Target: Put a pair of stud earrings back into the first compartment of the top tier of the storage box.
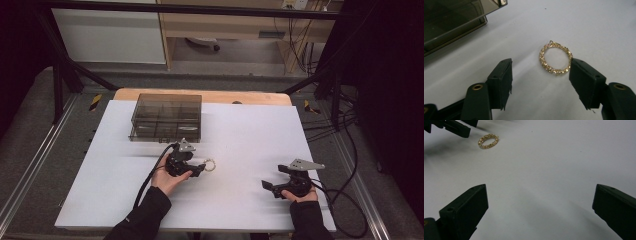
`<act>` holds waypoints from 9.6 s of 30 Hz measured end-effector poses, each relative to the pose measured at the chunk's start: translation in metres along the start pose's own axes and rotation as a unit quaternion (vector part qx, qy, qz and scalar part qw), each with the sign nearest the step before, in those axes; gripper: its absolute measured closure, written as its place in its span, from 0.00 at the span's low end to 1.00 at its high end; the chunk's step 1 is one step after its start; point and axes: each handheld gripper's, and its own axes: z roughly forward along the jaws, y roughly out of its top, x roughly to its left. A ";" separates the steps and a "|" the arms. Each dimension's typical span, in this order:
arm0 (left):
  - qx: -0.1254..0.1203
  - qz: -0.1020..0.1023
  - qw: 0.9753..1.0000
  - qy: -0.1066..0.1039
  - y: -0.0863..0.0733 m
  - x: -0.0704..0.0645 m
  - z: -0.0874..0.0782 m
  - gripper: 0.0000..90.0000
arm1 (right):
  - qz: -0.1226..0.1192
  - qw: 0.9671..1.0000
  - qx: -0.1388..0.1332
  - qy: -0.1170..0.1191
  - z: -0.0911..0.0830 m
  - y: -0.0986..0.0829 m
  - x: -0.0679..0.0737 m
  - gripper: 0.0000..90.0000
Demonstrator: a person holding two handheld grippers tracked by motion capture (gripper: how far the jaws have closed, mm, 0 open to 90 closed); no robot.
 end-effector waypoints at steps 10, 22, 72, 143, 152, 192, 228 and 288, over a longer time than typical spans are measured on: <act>0.001 -0.006 1.000 0.004 0.007 -0.007 0.011 0.51 | 0.000 1.000 -0.001 0.000 0.000 0.000 0.000 0.01; 0.018 -0.016 1.000 0.016 0.009 -0.009 0.022 0.66 | 0.001 1.000 -0.001 0.001 0.000 0.000 0.000 0.01; 0.020 -0.015 0.999 0.020 0.014 -0.012 0.021 0.96 | 0.001 1.000 -0.001 0.002 0.000 0.000 0.000 0.01; -0.006 -0.004 1.000 0.017 -0.008 0.011 -0.070 0.96 | 0.000 1.000 0.000 0.000 -0.001 0.000 0.000 0.01; -0.008 -0.013 1.000 0.024 -0.013 0.020 -0.079 0.96 | 0.002 1.000 0.000 -0.001 -0.001 0.000 0.000 0.01; -0.016 -0.038 0.998 0.056 -0.020 0.058 -0.126 0.96 | 0.002 1.000 0.000 -0.001 -0.001 0.000 0.000 0.01; -0.013 -0.058 0.994 0.091 0.002 0.095 -0.148 0.96 | 0.001 1.000 -0.001 0.000 -0.001 0.000 0.000 0.01; -0.002 -0.102 0.984 0.143 0.017 0.150 -0.117 0.96 | 0.000 1.000 0.001 -0.001 -0.001 0.000 0.000 0.01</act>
